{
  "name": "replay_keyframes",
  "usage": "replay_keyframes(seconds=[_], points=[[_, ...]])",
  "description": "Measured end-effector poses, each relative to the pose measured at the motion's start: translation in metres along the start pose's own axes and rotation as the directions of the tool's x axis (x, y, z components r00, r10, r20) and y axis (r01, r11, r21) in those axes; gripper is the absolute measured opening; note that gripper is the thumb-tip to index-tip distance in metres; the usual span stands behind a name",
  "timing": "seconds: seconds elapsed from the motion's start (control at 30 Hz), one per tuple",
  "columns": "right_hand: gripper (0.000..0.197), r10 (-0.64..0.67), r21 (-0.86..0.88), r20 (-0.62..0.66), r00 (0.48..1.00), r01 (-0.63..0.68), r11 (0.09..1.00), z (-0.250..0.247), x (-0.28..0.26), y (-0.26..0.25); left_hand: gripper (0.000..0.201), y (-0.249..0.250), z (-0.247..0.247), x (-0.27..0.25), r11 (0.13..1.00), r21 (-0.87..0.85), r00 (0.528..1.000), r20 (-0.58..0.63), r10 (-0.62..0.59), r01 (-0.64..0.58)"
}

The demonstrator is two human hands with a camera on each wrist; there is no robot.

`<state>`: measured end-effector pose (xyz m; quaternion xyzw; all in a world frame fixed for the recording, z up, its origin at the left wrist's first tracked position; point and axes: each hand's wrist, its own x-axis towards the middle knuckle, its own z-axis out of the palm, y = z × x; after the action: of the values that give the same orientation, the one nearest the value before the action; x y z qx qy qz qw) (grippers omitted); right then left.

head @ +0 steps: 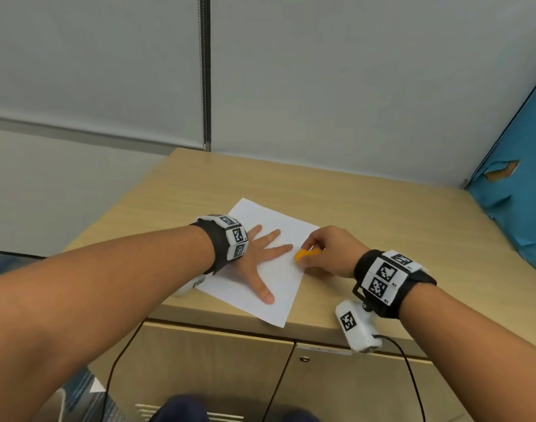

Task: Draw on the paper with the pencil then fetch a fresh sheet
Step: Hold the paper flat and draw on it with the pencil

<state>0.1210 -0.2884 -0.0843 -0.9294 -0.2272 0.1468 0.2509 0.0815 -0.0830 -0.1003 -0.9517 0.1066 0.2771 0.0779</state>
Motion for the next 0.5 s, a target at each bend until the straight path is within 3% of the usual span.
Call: replay_keyframes(seconds=[0.1, 0.2, 0.3, 0.37, 0.5], points=[[0.018, 0.022, -0.064, 0.016, 1.000, -0.021, 0.998, -0.001, 0.008, -0.007, 0.141, -0.003, 0.008, 0.005, 1.000, -0.021, 1.000, 0.023, -0.006, 0.006], [0.018, -0.089, -0.258, 0.024, 0.996, 0.092, 0.962, 0.008, 0.005, -0.015, 0.146, -0.004, 0.008, 0.009, 1.000, -0.020, 0.999, 0.041, -0.008, 0.009], [0.014, -0.224, -0.329, 0.177, 0.958, 0.272, 0.904, 0.020, -0.012, -0.025, 0.151, -0.004, 0.006, 0.010, 1.000, -0.005, 0.998, 0.057, -0.011, 0.011], [0.014, -0.210, -0.346, 0.228, 0.951, 0.280, 0.895, 0.010, -0.004, -0.025, 0.149, -0.004, 0.007, 0.009, 1.000, -0.017, 0.999, 0.045, -0.013, 0.013], [0.017, -0.096, -0.407, -0.007, 0.995, 0.085, 0.909, -0.011, 0.032, -0.019, 0.142, -0.001, 0.008, 0.006, 0.999, -0.037, 0.999, 0.025, -0.023, 0.024]])
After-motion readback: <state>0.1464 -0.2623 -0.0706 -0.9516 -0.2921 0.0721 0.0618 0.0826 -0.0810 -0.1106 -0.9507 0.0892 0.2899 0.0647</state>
